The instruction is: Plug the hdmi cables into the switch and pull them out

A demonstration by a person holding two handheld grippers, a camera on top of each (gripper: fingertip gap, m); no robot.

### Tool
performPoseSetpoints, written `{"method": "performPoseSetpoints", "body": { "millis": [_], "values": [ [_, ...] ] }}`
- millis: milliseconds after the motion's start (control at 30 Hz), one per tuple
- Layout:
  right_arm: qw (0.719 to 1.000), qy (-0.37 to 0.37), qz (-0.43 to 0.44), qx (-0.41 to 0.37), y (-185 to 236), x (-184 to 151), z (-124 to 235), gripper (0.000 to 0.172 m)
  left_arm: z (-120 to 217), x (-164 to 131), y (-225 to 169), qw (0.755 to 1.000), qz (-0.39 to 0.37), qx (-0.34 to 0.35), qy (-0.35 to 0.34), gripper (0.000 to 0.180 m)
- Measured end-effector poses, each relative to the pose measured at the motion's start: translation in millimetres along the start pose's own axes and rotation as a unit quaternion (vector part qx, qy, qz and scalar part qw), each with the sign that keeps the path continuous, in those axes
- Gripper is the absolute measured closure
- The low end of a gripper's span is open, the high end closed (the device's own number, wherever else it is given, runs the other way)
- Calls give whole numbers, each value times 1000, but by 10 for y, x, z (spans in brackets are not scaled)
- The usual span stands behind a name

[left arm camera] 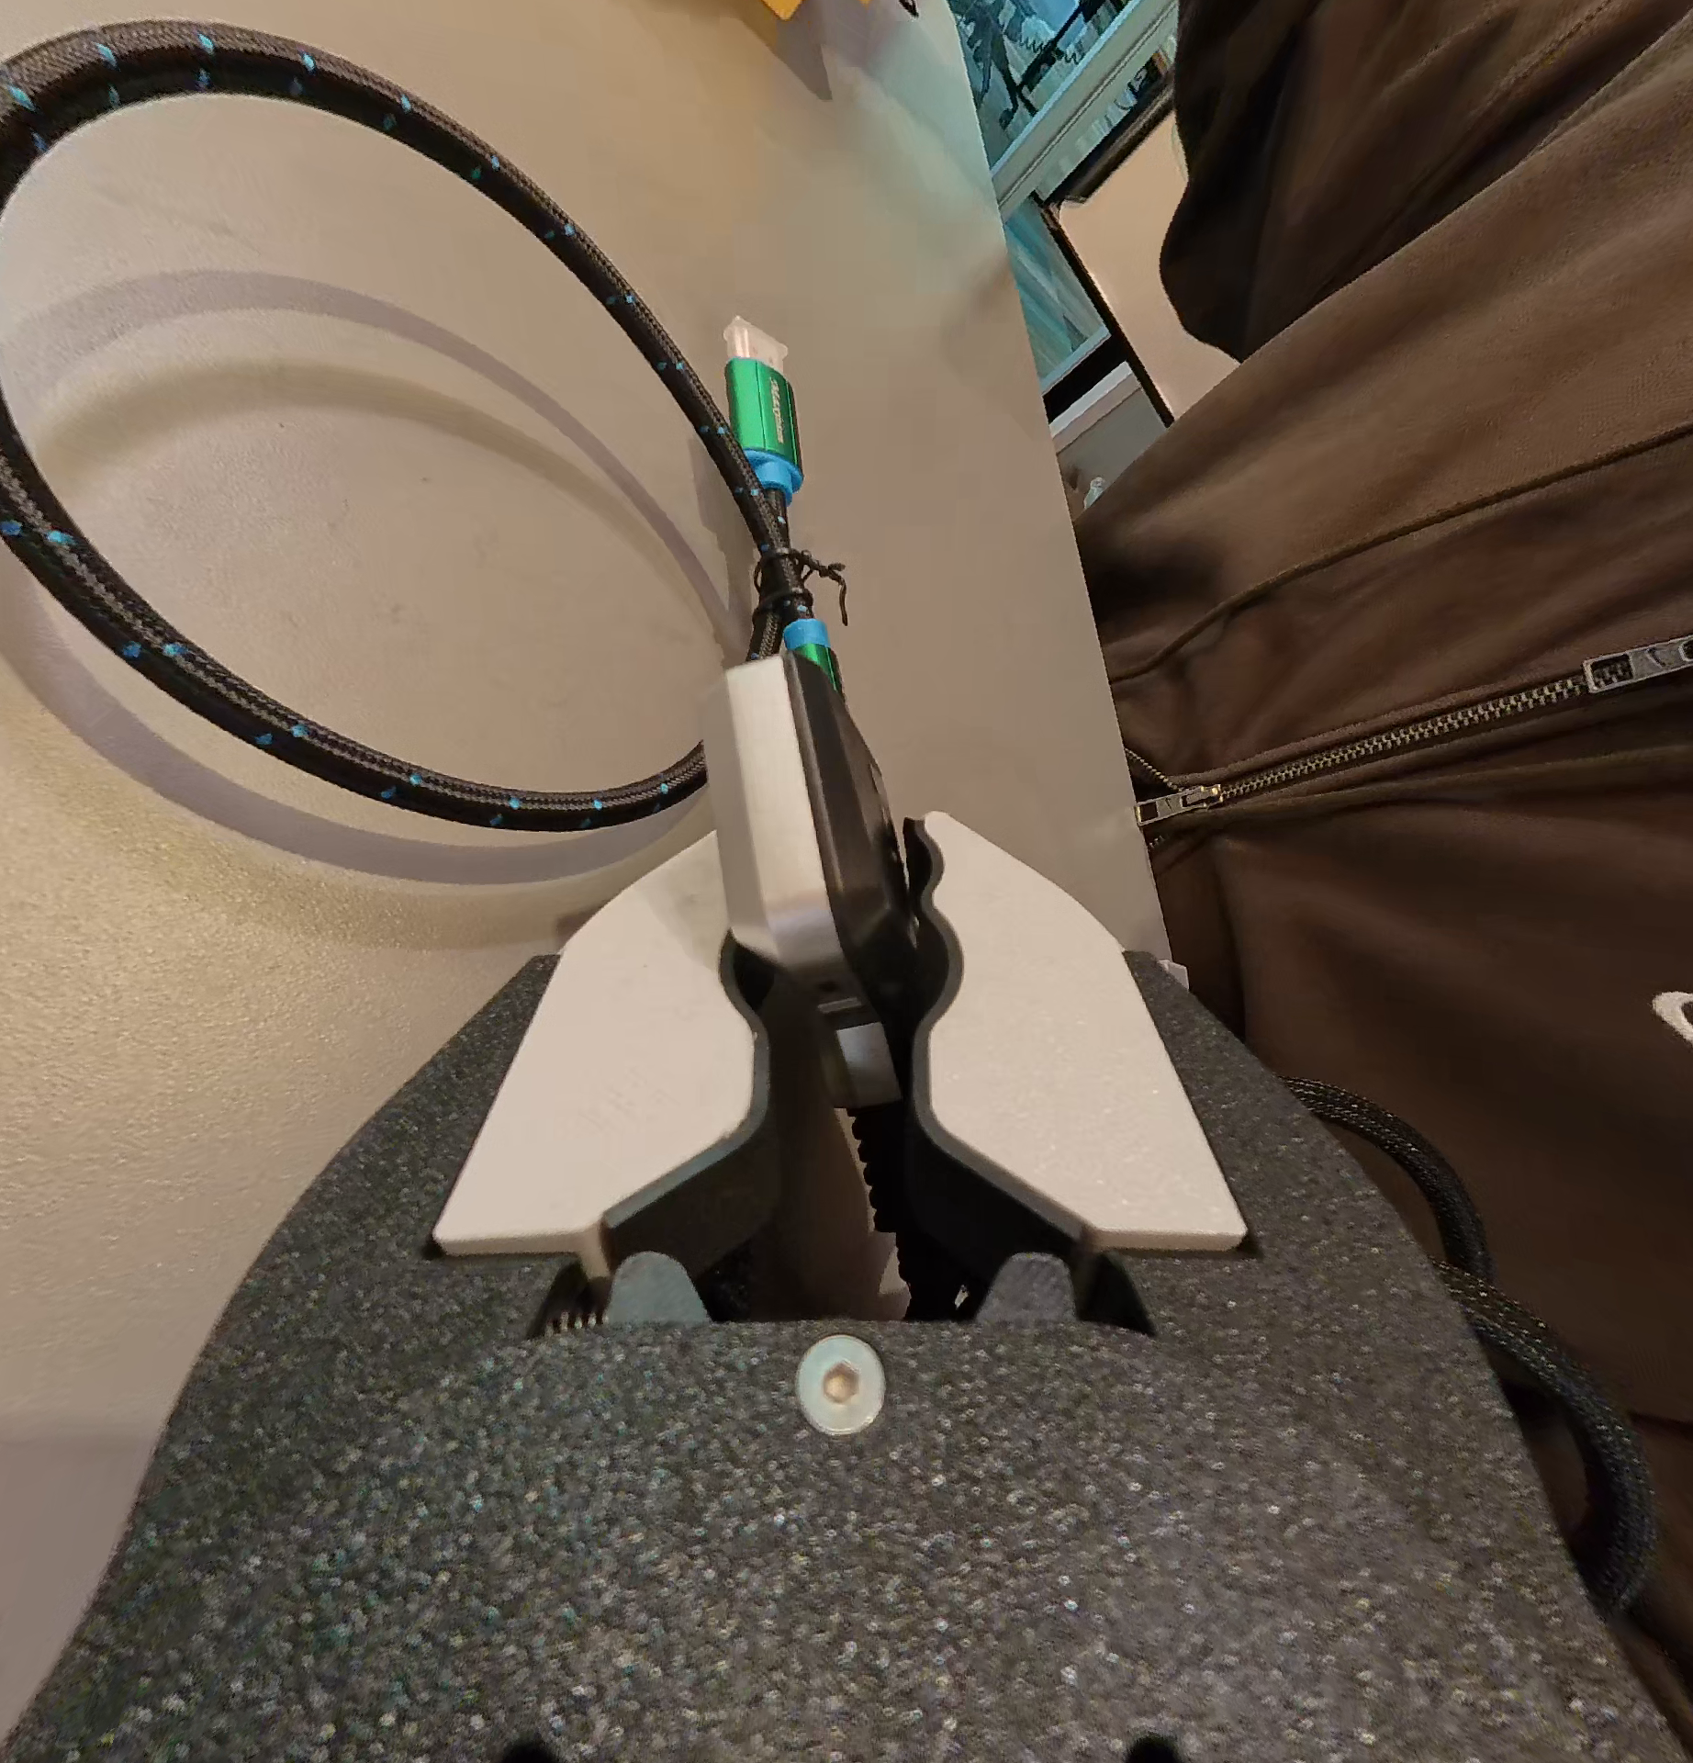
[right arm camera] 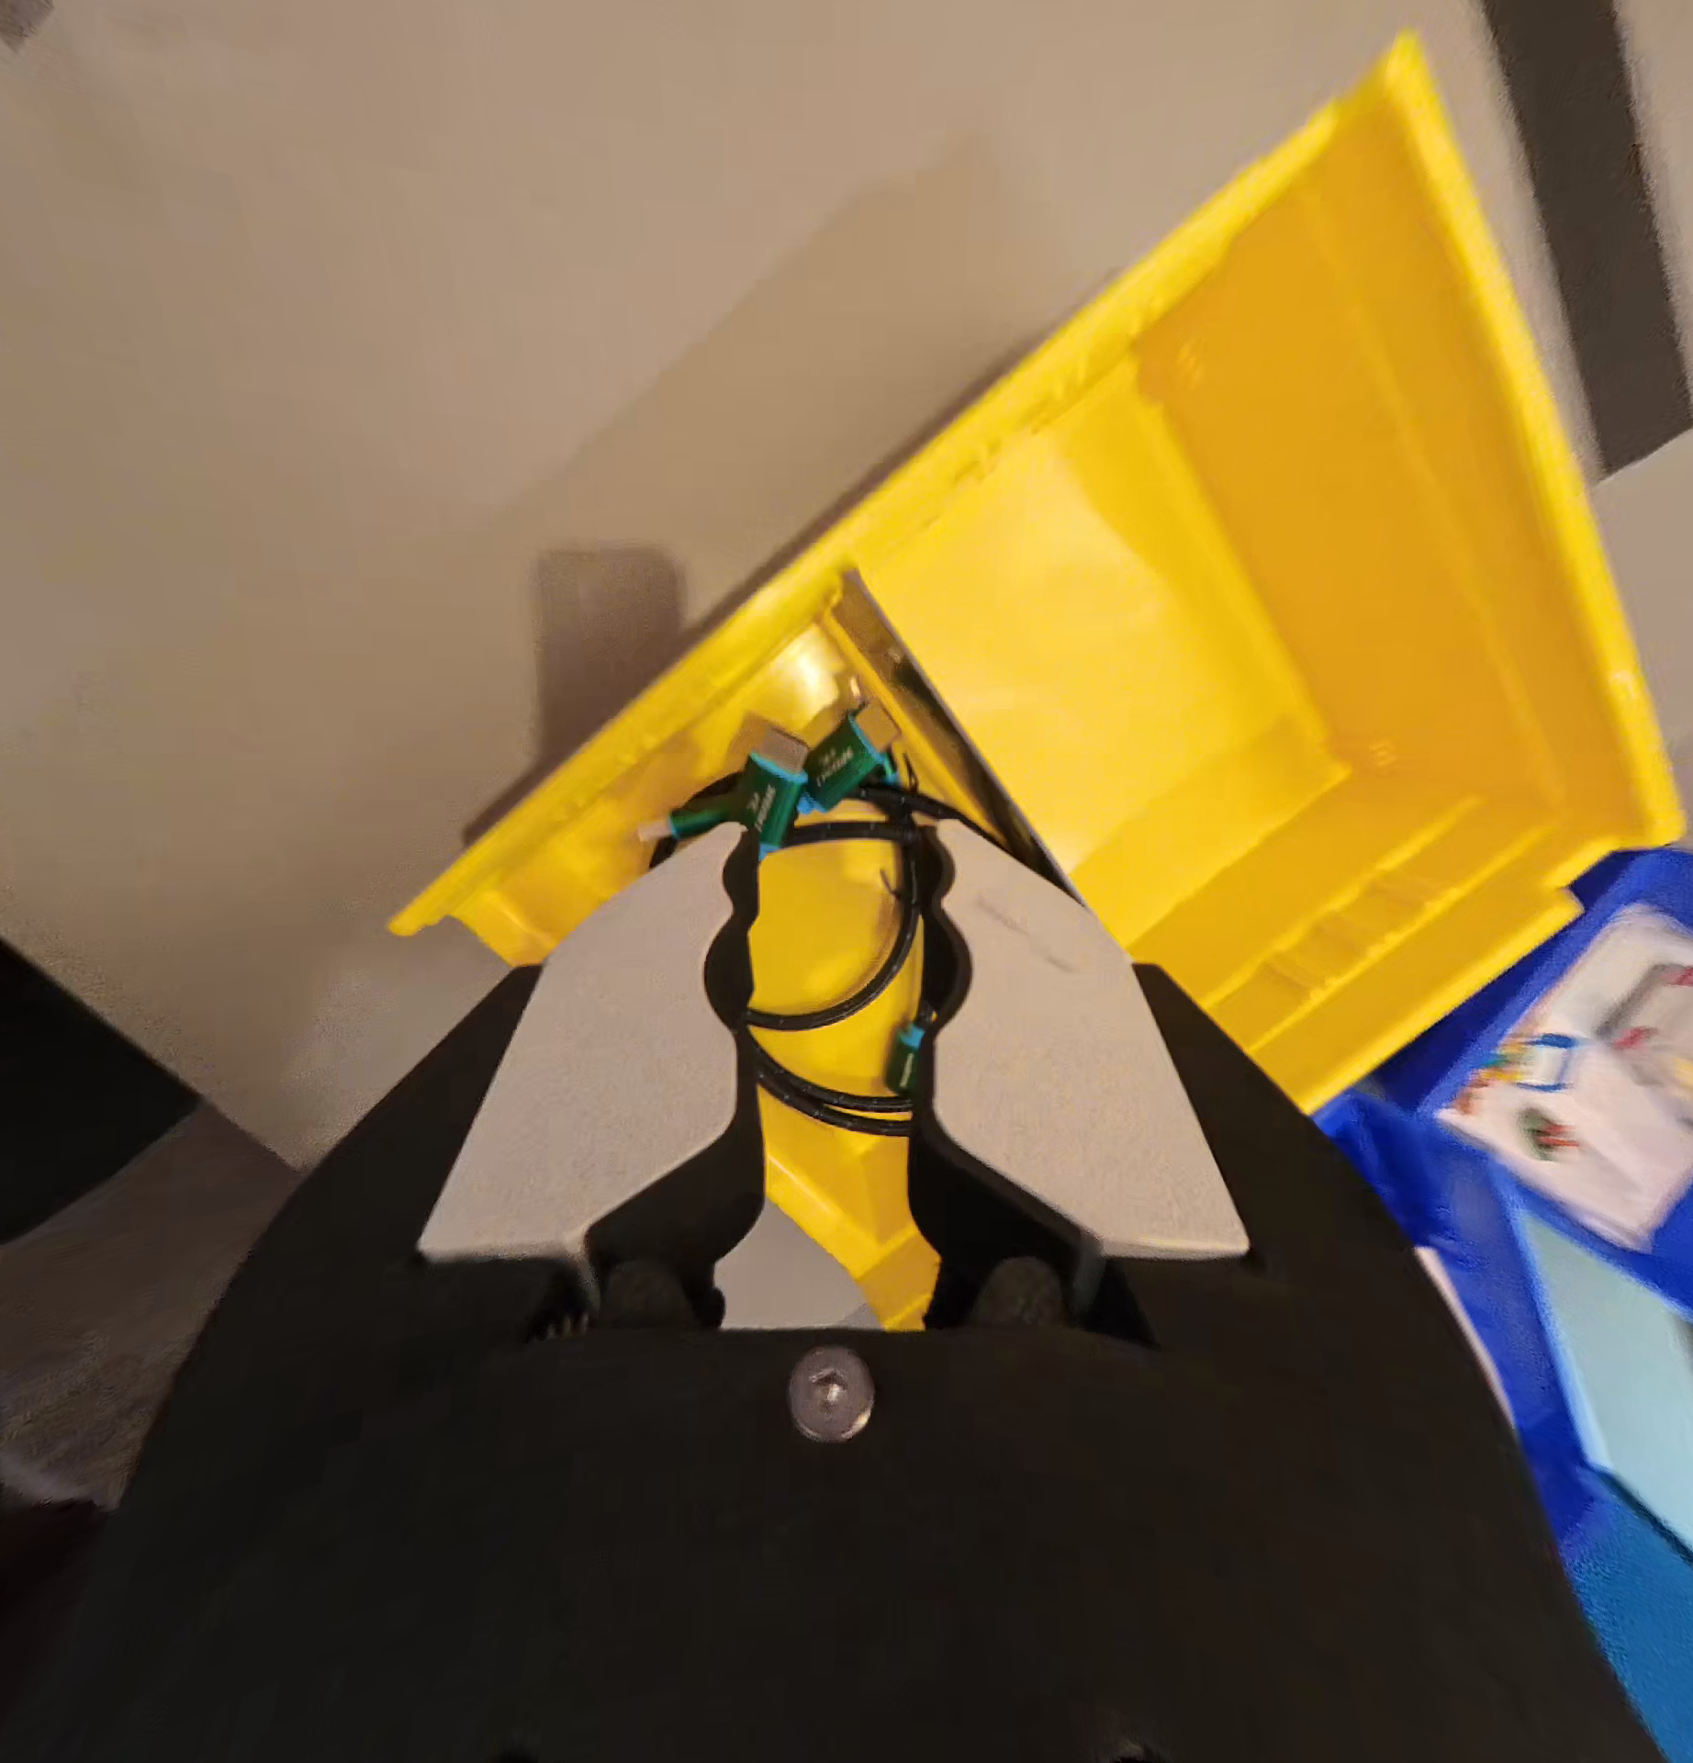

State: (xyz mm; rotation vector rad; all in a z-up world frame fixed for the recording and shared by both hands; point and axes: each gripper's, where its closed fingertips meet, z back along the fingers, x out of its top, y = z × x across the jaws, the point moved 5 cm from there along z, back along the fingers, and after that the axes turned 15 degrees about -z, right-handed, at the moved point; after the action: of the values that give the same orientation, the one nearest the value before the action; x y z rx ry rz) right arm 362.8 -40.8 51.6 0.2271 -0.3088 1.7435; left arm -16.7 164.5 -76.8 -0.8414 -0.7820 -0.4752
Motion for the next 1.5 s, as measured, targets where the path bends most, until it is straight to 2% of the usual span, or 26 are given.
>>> {"method": "performPoseSetpoints", "body": {
  "millis": [100,200,333,433,600,733,867,1067,1167,1333,1500],
  "values": [
    [994,-27,98,-35,481,250,64,140,-3,2,1,1000,1,0,-1,153],
    [974,-40,217,-43,1069,461,-93,140,-5,10,8,1000,12,1,-8,154],
    [936,-88,341,6,1869,727,-521,140,15,16,17,1000,20,-1,-19,154],
    [892,-143,428,19,2369,941,-912,140,24,18,21,999,23,-3,-25,154],
    [841,-247,482,-10,2901,1366,-1336,145,28,21,28,999,27,-2,-28,154],
    [823,-267,499,-48,3005,1514,-1547,144,51,32,48,998,42,-5,-44,154],
    [816,-297,493,-57,3047,1523,-1685,145,47,39,59,998,47,-4,-47,155],
    [822,-321,464,-77,3025,1536,-1727,150,41,54,59,998,40,12,-48,154],
    [827,-324,454,-71,3023,1530,-1725,150,27,58,19,999,19,27,-30,148],
    [829,-333,443,-77,2994,1559,-1672,149,-98,10,-35,997,-27,56,42,145],
    [819,-336,453,-108,2967,1561,-1693,149,-108,26,10,998,-10,46,30,153]
  ]
}}
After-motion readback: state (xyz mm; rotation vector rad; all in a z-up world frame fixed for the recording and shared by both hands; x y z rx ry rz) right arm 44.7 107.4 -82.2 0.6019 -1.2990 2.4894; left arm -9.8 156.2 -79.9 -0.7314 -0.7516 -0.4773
